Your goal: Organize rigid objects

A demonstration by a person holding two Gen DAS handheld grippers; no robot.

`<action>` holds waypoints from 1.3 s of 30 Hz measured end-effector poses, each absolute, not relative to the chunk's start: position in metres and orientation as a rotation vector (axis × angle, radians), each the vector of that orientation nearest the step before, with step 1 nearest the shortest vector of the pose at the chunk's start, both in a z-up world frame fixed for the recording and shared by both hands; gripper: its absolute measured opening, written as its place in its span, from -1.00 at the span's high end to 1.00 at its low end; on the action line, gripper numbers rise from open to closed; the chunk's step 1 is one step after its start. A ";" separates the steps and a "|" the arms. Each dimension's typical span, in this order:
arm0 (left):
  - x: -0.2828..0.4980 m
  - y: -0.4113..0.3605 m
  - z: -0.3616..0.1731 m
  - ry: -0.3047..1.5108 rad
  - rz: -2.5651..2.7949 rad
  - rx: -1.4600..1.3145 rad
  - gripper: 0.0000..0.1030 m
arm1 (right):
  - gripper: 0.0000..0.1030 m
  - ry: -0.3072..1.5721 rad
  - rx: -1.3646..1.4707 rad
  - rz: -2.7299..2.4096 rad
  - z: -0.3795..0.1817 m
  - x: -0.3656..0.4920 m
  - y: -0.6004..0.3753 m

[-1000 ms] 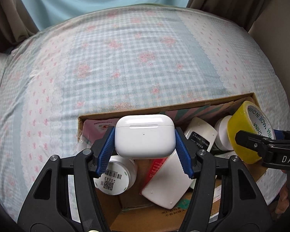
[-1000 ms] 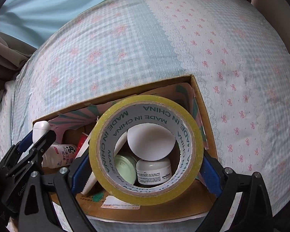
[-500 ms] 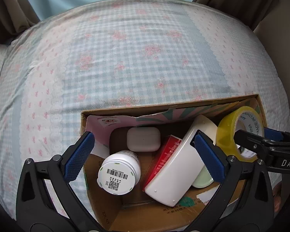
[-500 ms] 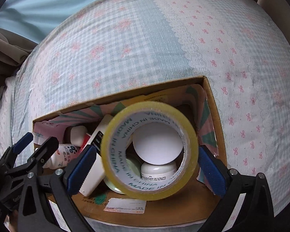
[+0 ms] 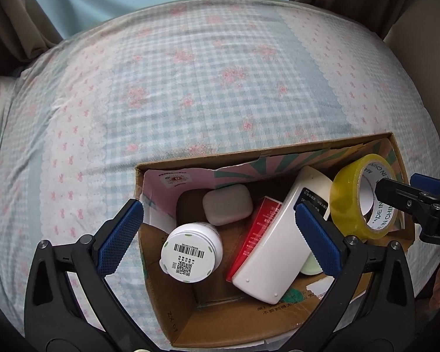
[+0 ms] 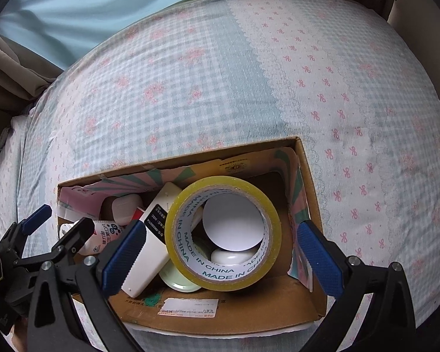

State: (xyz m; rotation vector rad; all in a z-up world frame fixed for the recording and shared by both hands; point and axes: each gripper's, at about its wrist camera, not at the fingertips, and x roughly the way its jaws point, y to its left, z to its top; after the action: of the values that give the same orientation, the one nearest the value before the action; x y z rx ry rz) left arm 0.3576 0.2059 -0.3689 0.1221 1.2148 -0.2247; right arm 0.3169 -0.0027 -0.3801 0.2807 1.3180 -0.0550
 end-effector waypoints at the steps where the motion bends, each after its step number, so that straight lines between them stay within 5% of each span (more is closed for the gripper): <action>1: 0.357 0.206 -0.366 1.211 -0.222 0.123 -1.00 | -1.00 1.317 0.281 -0.055 -0.378 0.317 -0.002; 16: 0.313 0.206 -0.287 1.145 -0.153 0.137 -1.00 | -1.00 1.251 0.298 0.014 -0.318 0.286 -0.009; 33: 0.194 0.124 -0.049 0.817 -0.160 0.072 -1.00 | -1.00 0.891 0.026 0.071 -0.096 0.180 -0.080; 39: 0.159 0.106 -0.003 0.688 -0.152 0.014 -1.00 | -1.00 0.742 0.017 -0.004 -0.040 0.151 -0.114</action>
State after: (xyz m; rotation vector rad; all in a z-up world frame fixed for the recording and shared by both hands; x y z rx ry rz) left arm 0.1587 0.1064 -0.0028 0.0142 0.6877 -0.1521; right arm 0.1513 -0.1141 -0.0401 0.0166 0.7420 -0.0037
